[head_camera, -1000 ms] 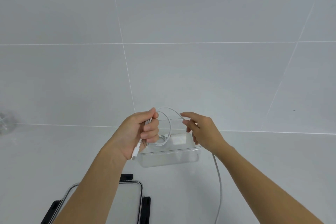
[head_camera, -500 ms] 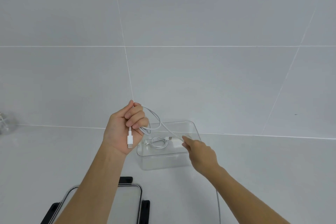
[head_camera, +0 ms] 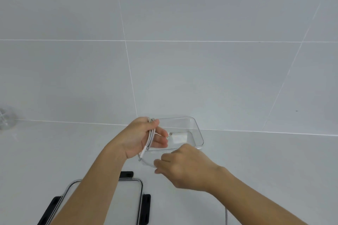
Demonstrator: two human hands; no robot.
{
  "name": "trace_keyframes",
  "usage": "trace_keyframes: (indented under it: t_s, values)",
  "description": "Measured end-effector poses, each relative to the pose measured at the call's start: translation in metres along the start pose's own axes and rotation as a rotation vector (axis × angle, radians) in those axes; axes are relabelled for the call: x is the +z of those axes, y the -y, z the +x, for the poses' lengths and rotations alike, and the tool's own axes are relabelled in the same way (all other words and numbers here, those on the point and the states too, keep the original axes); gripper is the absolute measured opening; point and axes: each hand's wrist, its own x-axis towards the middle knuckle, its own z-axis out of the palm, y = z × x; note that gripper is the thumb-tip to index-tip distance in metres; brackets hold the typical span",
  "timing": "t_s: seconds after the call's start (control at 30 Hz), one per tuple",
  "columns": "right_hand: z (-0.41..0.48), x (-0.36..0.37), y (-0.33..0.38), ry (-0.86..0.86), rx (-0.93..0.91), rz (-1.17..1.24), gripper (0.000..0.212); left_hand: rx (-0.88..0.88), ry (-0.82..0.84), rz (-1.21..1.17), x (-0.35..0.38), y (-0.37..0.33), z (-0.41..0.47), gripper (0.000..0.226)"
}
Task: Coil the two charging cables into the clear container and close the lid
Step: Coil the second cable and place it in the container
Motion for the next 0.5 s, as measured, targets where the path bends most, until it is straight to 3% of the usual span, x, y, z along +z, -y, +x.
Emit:
trace_keyframes:
  t_s: [0.17,0.27,0.37,0.4,0.5]
  values:
    - [-0.003,-0.013,-0.012,-0.230,0.004,0.074,0.009,-0.051,0.146,0.327,0.003,-0.001,-0.005,0.022]
    - [-0.005,-0.013,-0.016,-0.234,0.101,0.062,0.024,-0.025,0.205,0.483,0.007,-0.003,-0.007,0.020]
    - [-0.004,-0.019,-0.022,-0.287,0.197,0.067,0.018,-0.010,0.255,0.637,0.013,-0.004,-0.011,0.025]
    - [-0.003,-0.022,-0.025,-0.294,0.246,0.066,0.025,-0.005,0.260,0.681,0.014,-0.004,-0.012,0.028]
    - [-0.001,-0.032,-0.030,-0.235,0.442,0.155,0.043,0.003,0.265,0.631,0.015,-0.004,-0.012,0.032]
